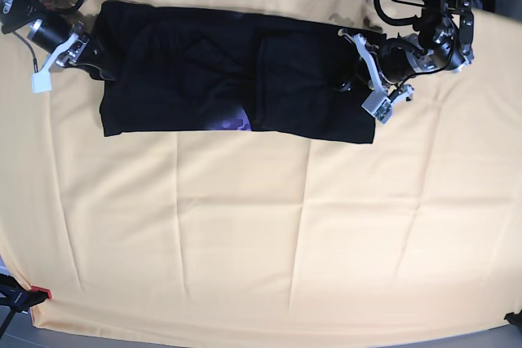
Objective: Fold the T-shirt properly
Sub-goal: 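Press the folded hem end flat and adjust grips on both strip ends, then drag the folded shirt toward the right gripper's side with the right gripper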
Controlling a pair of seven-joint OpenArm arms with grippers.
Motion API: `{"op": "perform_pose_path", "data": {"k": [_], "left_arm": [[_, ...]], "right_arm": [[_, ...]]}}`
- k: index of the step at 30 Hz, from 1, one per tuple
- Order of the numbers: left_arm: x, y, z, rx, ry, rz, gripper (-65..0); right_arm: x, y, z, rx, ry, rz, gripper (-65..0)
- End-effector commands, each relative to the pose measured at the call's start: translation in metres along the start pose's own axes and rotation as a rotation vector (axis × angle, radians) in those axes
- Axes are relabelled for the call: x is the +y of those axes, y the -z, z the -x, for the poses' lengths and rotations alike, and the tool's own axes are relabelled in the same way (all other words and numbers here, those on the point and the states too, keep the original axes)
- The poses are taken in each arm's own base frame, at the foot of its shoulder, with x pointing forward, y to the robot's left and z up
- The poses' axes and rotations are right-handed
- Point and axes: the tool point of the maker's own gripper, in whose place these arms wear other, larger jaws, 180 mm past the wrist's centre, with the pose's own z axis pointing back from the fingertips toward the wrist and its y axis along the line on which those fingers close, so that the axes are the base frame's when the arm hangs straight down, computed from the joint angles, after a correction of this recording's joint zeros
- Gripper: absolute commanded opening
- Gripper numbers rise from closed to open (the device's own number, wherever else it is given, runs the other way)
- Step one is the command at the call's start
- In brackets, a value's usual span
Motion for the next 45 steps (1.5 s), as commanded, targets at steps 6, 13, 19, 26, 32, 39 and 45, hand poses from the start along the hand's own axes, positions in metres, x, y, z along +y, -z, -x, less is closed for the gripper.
{"op": "perform_pose_path", "data": {"k": [6,13,19,26,32,39,45], "left_arm": [[-0.001,-0.003,-0.012,-0.044,0.016,0.008,-65.0],[-0.001,-0.004,-0.014,-0.056,0.016,0.008,-65.0],[-0.004,-0.004,-0.017,-0.075,0.002,0.028,-65.0],[-0.004,-0.004,-0.017,-0.075,0.002,0.027,-65.0],[-0.002,-0.005,-0.019,-0.083,-0.001,0.023,-65.0],[0.011,-0.023,-0.038,-0.184,-0.06,0.011,-65.0],[0.038,-0.051,-0.051,-0.265,-0.097,-0.067,-65.0]], "right_arm": [[0.006,0.014,0.02,0.065,0.029,-0.024,-17.0],[0.011,0.021,0.025,0.053,0.051,-0.045,-17.0],[0.014,0.026,0.028,0.045,0.064,-0.058,-17.0],[0.019,0.032,0.029,0.032,0.072,-0.075,-17.9],[0.02,0.034,0.03,0.041,0.07,-0.08,-56.7],[0.02,0.03,0.024,0.046,0.04,-0.07,-65.0],[0.021,0.008,-0.003,0.065,-0.1,-0.019,-65.0]]}}
